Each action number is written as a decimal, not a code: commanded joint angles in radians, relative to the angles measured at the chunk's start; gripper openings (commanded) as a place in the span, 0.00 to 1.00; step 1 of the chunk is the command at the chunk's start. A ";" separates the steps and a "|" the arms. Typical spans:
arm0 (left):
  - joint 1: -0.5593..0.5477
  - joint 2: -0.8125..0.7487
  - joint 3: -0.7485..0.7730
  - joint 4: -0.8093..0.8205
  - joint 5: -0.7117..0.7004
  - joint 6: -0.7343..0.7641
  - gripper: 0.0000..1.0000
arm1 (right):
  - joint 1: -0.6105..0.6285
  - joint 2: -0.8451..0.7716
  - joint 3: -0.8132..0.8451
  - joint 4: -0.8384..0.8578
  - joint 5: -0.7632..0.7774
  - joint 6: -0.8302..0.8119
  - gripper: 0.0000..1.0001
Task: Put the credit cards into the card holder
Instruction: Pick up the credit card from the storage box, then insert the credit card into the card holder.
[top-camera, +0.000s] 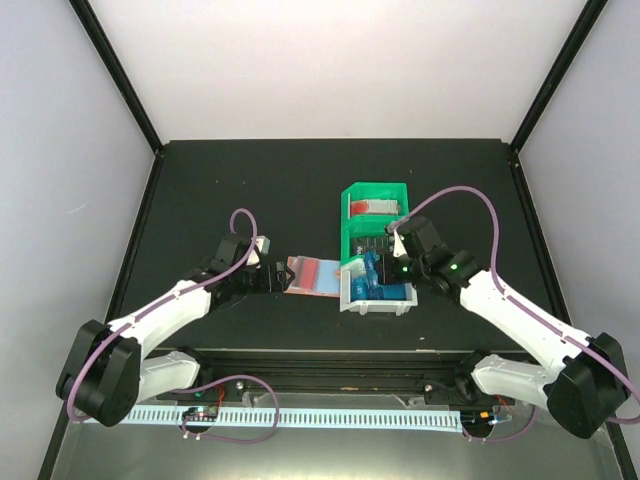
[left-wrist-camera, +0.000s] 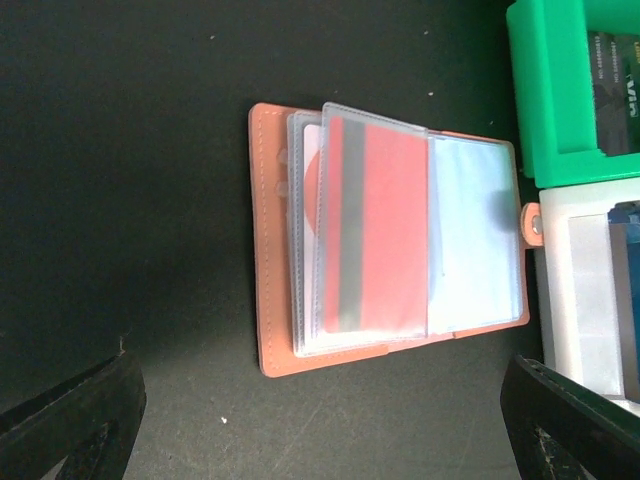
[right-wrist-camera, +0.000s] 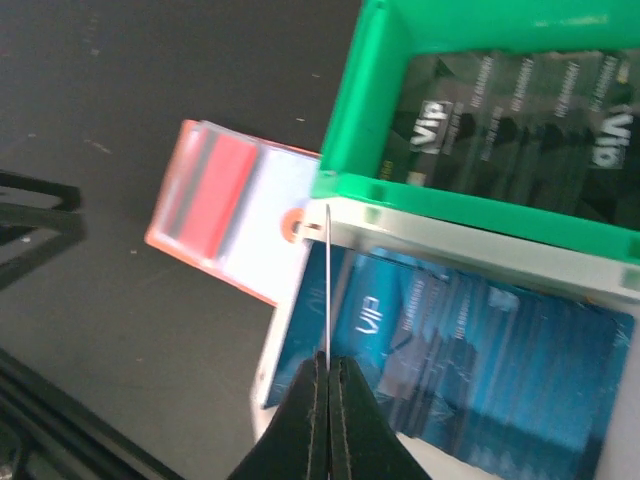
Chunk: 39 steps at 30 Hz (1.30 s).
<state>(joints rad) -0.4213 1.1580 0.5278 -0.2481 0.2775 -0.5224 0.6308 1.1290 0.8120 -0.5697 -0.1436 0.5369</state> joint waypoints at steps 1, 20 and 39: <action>-0.007 -0.001 -0.012 0.039 -0.005 -0.026 0.99 | 0.053 0.010 0.038 0.045 -0.043 0.018 0.01; -0.008 0.114 -0.033 0.113 0.042 -0.048 0.99 | 0.244 0.330 0.108 0.005 0.227 0.189 0.01; -0.010 0.293 0.084 0.092 -0.008 -0.046 0.70 | 0.243 0.246 -0.023 0.500 0.079 0.354 0.01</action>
<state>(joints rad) -0.4267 1.4048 0.5617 -0.1478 0.3019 -0.5625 0.8738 1.3720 0.8356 -0.3893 0.0391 0.7837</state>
